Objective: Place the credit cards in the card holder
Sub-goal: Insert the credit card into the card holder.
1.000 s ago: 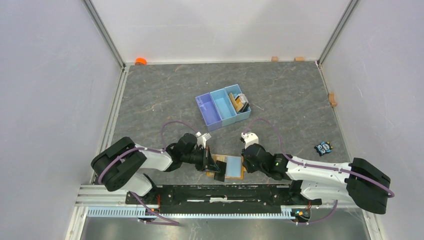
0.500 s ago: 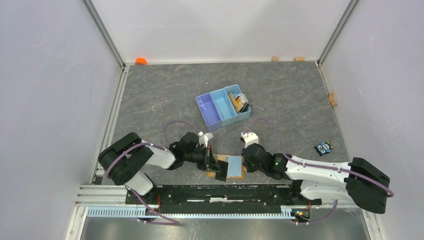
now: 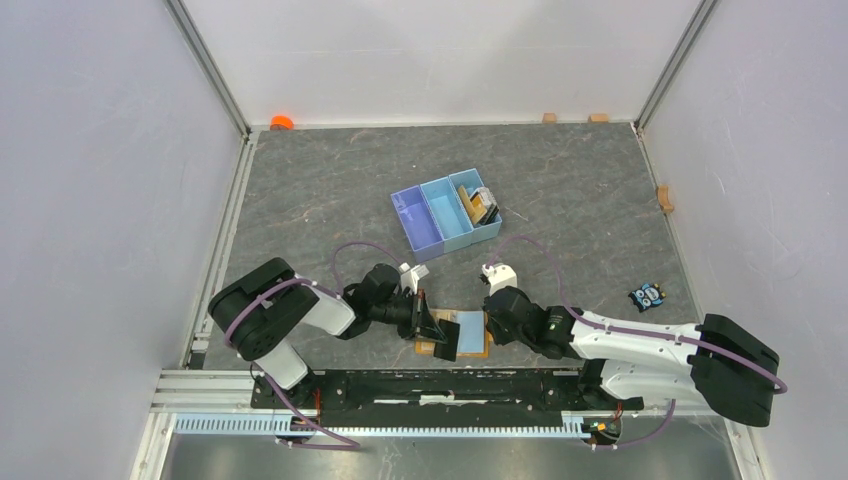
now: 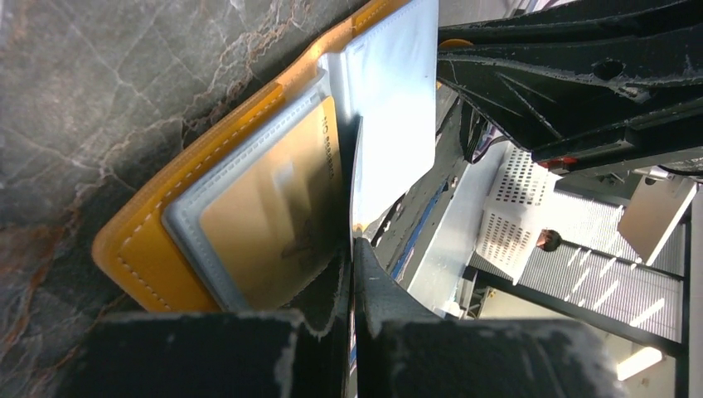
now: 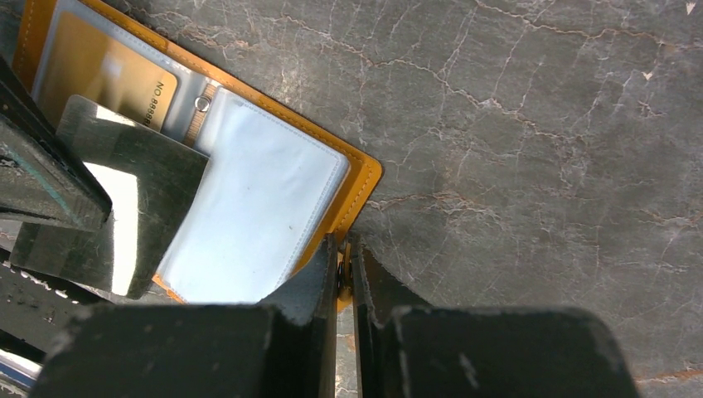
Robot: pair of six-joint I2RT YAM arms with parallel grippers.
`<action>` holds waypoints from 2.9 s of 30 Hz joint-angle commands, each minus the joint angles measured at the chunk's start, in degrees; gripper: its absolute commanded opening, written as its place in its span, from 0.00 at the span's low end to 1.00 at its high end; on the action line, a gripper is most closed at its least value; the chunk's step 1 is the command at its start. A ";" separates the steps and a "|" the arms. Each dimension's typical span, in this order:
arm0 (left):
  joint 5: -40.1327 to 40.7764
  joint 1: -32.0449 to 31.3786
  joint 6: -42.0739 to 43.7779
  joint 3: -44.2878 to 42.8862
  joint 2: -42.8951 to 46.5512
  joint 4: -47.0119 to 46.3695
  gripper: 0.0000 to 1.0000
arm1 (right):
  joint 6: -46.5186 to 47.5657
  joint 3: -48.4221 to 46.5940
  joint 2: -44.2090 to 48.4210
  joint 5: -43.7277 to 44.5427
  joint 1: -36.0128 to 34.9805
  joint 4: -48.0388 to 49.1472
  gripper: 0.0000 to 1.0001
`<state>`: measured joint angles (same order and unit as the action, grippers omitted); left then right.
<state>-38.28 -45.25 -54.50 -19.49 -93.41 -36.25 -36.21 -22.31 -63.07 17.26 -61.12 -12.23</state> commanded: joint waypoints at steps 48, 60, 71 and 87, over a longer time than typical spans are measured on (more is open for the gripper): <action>5.39 1.39 -1.49 0.22 -7.80 -13.60 0.02 | -1.49 -0.14 -1.28 2.28 -1.37 -3.63 0.00; 4.65 1.22 -4.14 1.37 -10.23 -17.09 0.02 | -1.40 -0.83 -2.28 2.42 -1.54 -3.78 0.00; 5.83 -0.13 -5.17 1.53 -10.53 -16.51 0.15 | -1.50 -1.25 -2.49 2.69 -1.78 -3.96 0.00; 15.89 -0.27 12.77 -5.68 7.46 22.18 0.45 | -3.15 -0.60 0.44 6.74 -1.90 -7.77 0.00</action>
<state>-28.08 -45.50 -50.26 -23.59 -88.92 -28.49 -38.74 -23.14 -63.53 21.28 -62.89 -15.97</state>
